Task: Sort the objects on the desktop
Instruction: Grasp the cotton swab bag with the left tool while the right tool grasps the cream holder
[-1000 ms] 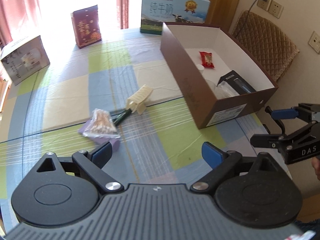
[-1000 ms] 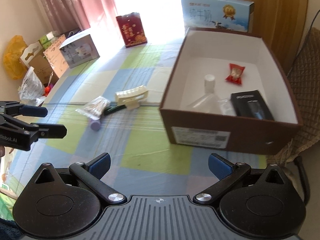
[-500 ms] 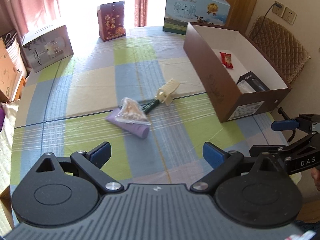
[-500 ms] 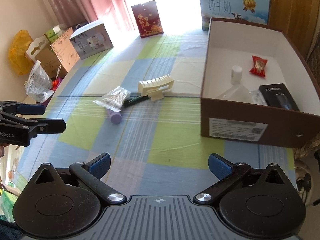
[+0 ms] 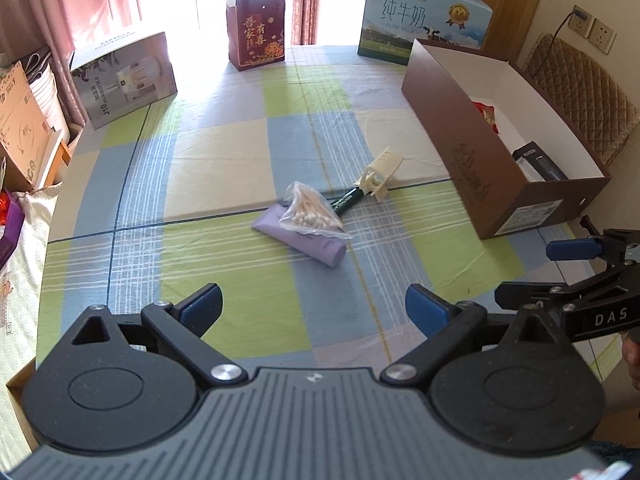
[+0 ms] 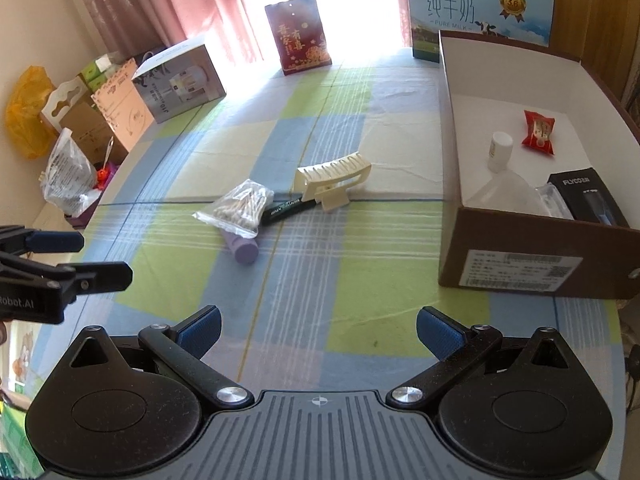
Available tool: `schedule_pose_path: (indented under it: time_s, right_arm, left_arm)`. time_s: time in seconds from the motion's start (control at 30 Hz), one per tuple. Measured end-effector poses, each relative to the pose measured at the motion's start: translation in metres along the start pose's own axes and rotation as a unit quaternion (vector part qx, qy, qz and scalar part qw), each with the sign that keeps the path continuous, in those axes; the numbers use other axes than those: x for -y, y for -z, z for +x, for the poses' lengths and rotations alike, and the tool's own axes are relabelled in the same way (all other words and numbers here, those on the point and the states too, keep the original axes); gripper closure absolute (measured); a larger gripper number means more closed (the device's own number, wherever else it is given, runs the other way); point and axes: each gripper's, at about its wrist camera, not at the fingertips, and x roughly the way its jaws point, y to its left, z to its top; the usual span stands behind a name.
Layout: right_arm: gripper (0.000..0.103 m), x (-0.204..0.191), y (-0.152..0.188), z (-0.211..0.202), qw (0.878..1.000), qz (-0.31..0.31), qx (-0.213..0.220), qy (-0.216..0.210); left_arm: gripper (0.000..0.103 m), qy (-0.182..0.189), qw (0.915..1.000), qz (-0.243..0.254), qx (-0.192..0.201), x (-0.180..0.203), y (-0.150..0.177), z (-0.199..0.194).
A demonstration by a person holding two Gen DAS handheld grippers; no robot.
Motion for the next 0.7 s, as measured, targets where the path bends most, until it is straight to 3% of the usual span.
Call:
schedule_pose_path:
  time_s: [0.43,0.63,0.7]
  right_arm:
    - [0.002,-0.002,-0.035,0.029,0.999,0.020,0.036,0.019]
    - [0.003,0.002,-0.051,0.048,0.999,0.027,0.031,0.032]
    - [0.008,0.003,-0.055,0.054,0.999,0.026,0.029,0.029]
  left_arm:
    - [0.008,0.000,0.9999,0.012,-0.007,-0.005,-0.015,0.032]
    - [0.010,-0.002,0.9998,0.021,-0.005,-0.006,-0.032,0.053]
    - [0.011,-0.005,0.9997,0.024,-0.010,-0.007,-0.037,0.064]
